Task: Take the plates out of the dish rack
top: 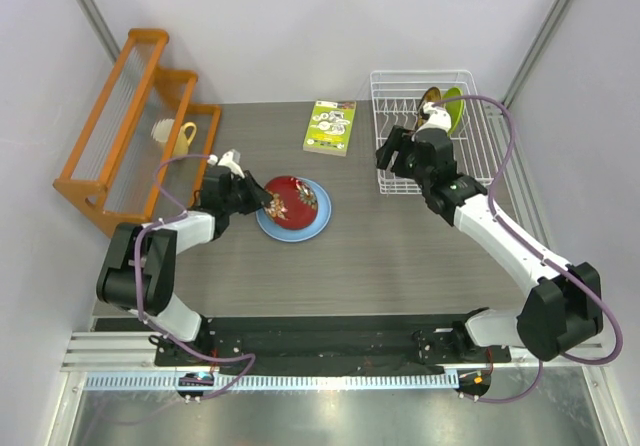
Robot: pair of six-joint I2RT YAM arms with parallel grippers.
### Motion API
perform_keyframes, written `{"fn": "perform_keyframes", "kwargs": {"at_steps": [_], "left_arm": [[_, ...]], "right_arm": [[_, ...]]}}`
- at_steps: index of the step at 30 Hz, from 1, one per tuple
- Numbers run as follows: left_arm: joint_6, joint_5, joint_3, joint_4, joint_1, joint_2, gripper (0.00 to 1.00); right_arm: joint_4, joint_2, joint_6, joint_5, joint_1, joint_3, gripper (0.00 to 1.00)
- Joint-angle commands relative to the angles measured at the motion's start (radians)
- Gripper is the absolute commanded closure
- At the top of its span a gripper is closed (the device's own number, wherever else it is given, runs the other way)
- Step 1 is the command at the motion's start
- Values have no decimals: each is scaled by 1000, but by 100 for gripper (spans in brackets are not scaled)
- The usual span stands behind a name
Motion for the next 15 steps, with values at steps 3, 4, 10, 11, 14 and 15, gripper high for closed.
{"fn": "perform_keyframes", "kwargs": {"at_steps": [3,4,10,11,14,15], "left_arm": [[29,20,41,-46,0,28,49],[30,16,44,-56,-2,30,45],[64,-24,60,-126,-2,-13,30],[72,-47,67,-143,-2,-22,22],[102,-84,81,-197,-2,-76,3],[116,-90,84,-216,-2,-108,2]], "right_arm": [[-36,-11,-73,94,-33,46,25],[-45,3,-96,131,-39,60,25],[-68,69,-182,235,-85,144,24],[-70,97,-200,264,-94,156,24],[-64,146,-252,320,-124,216,24],[-58,187,-266,347,-135,233,24]]}}
